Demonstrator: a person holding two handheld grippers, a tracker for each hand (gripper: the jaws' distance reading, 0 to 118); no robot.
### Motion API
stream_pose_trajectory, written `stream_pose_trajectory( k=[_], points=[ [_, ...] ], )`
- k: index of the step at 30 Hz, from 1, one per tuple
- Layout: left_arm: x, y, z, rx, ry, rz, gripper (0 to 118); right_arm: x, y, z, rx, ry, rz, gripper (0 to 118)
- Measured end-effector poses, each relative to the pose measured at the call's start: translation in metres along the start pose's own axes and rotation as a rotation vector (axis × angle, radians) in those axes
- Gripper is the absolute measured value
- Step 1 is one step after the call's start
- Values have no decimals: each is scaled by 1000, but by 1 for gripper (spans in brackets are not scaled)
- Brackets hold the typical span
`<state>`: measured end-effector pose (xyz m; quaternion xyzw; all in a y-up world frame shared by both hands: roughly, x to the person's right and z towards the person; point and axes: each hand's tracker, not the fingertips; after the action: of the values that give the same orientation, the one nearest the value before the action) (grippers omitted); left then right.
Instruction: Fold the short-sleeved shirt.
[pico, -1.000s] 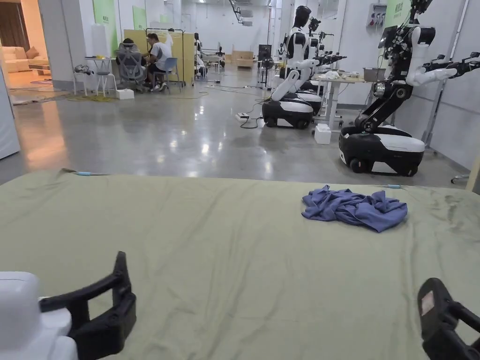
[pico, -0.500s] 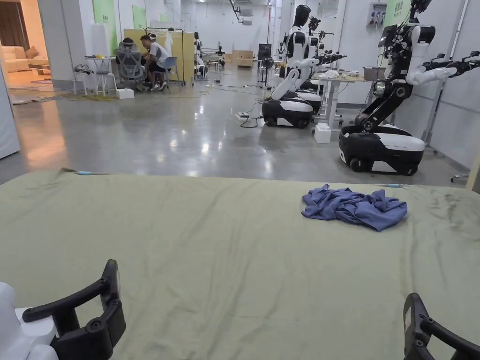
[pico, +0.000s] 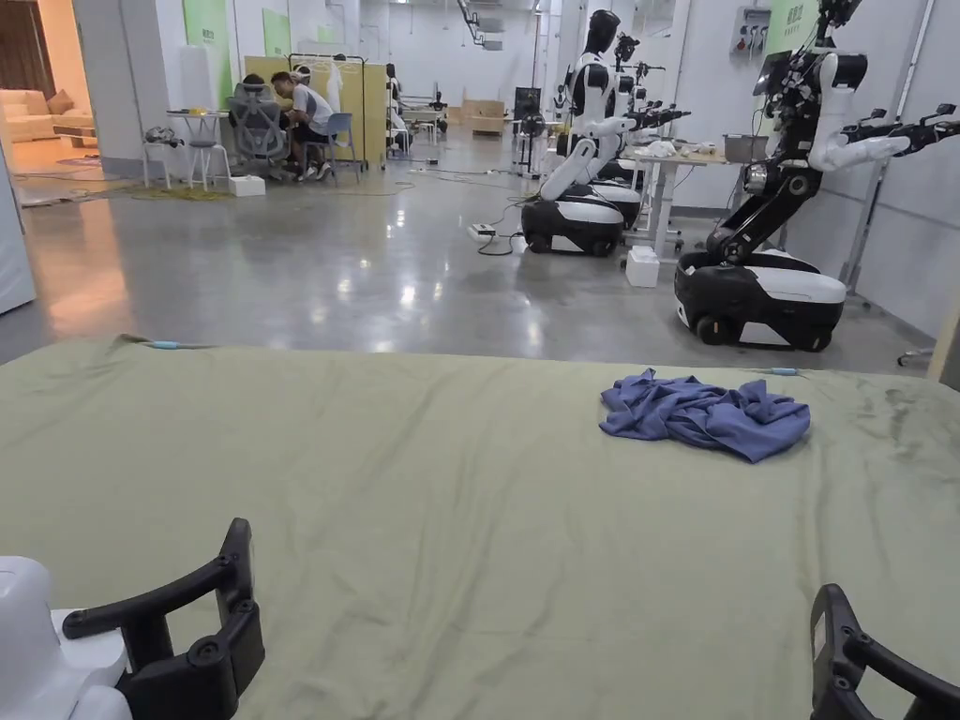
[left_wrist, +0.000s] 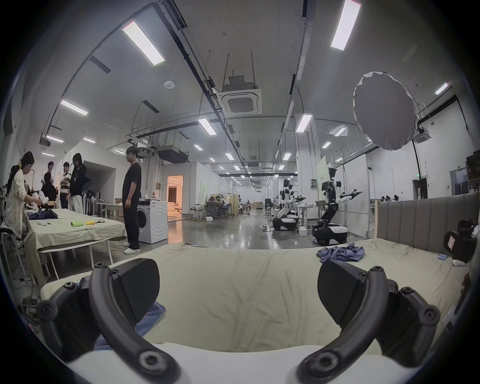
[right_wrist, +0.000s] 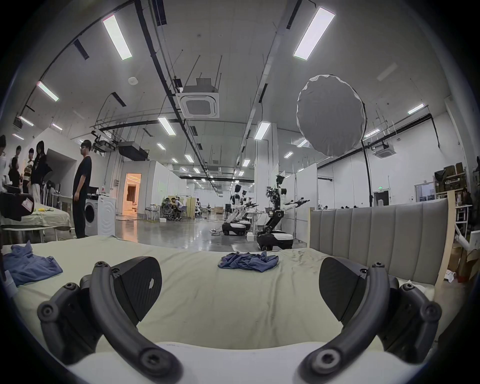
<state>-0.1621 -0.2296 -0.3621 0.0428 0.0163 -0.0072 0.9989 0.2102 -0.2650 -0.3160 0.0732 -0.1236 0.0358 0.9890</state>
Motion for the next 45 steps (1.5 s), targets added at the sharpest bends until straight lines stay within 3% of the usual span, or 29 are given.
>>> stream_pose_trajectory(
  k=[13, 17, 22, 23, 24, 25, 26, 27, 28, 37, 40, 45],
  points=[
    [5, 4, 2, 27, -20, -24, 118, -5, 0, 0, 0, 26, 24, 118],
    [5, 2, 3, 31, -83, 30, 118, -5, 1, 0, 1, 32, 14, 118],
    [5, 0, -7, -153, -240, 81, 118, -4, 5, 2, 26, 46, -1, 118],
    [9, 0, -6, -186, -247, 62, 109, -4, 6, 3, 31, 54, 2, 118],
    [12, 0, -2, -137, -225, 63, 55, -6, 8, 4, 37, 58, 10, 114],
    [14, -1, 3, -68, -206, 52, 0, -7, 9, 6, 43, 67, 24, 102],
    [17, 0, 4, -40, -184, 46, 0, -9, 10, 8, 51, 82, 37, 71],
    [19, 4, 3, -21, -130, 29, 0, -10, 10, 10, 70, 90, 45, 14],
    [18, 6, 7, -14, -172, 26, 0, -13, 9, 11, 80, 78, 54, 5],
    [16, 12, 13, -10, -209, 34, 0, -17, 12, 9, 52, 76, 15, 4],
    [2, 10, 18, -26, -119, 4, 0, -30, 13, 6, 61, 134, 8, 4],
    [-55, 16, 58, -52, 106, -38, 0, -79, 14, -10, 62, 345, -83, 4]
  ],
)
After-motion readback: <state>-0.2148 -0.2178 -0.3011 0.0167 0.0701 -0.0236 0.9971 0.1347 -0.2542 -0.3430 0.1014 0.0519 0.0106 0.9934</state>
